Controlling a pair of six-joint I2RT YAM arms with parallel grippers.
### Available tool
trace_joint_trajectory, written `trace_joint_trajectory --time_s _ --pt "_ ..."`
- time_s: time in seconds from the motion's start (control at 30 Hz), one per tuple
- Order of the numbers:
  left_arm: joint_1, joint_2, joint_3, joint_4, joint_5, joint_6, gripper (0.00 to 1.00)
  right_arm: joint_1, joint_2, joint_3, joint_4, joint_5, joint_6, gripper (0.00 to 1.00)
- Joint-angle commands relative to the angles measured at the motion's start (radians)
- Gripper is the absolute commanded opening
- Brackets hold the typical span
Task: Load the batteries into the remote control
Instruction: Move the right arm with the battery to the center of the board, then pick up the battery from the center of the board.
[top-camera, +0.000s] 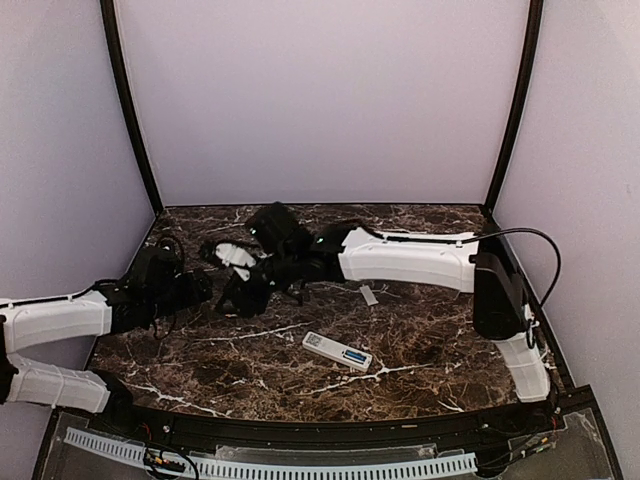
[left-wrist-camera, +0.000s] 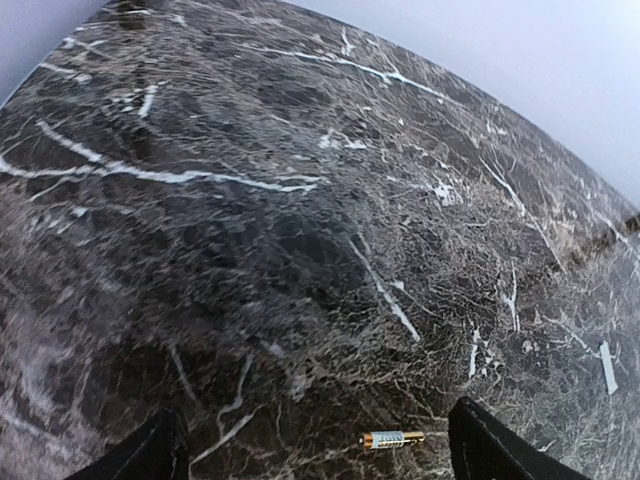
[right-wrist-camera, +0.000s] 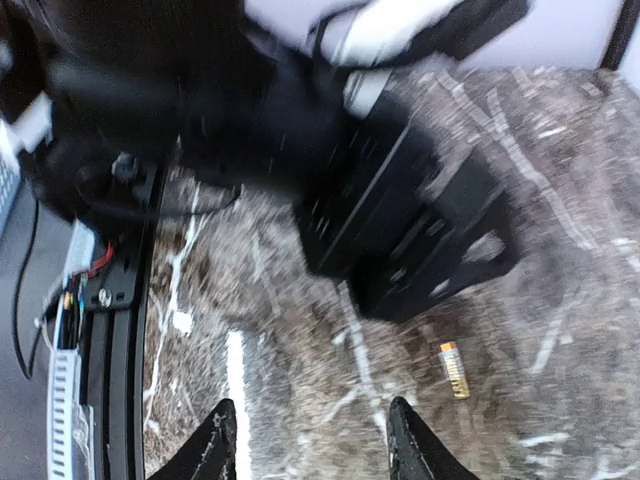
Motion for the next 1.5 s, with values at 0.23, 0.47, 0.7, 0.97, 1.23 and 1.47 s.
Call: trace_joint_trajectory --time_s 0.23,0.47,0.7,0.97,1.23,1.47 --pt "0.227 0.515 0.398 -0.077 0.500 0.358 0.95 -0.184 -0.236 -0.290 0.177 -0.070 0.144 0.49" --pt "0.231 0.766 0.571 -0.180 0.659 0.491 0.91 -0.195 -0.283 -0.391 0.145 -0.056 0.114 0.50" --pt "0.229 0.829 0.634 -0.243 0.713 0.527 0.87 -0.199 -0.347 -0.459 0.143 -0.040 0.103 0.51" --pt "0.158 0.827 0.640 -0.414 0.554 0.627 0.79 -0.200 -0.375 -0.489 0.151 -0.032 0.097 0.52" --pt "0.058 0.813 0.639 -0.486 0.472 0.737 0.79 -0.200 -0.379 -0.487 0.135 -0.040 0.097 0.52" --pt "0.054 0.849 0.706 -0.658 0.346 0.788 0.77 -0.200 -0.385 -0.503 0.126 -0.046 0.097 0.52"
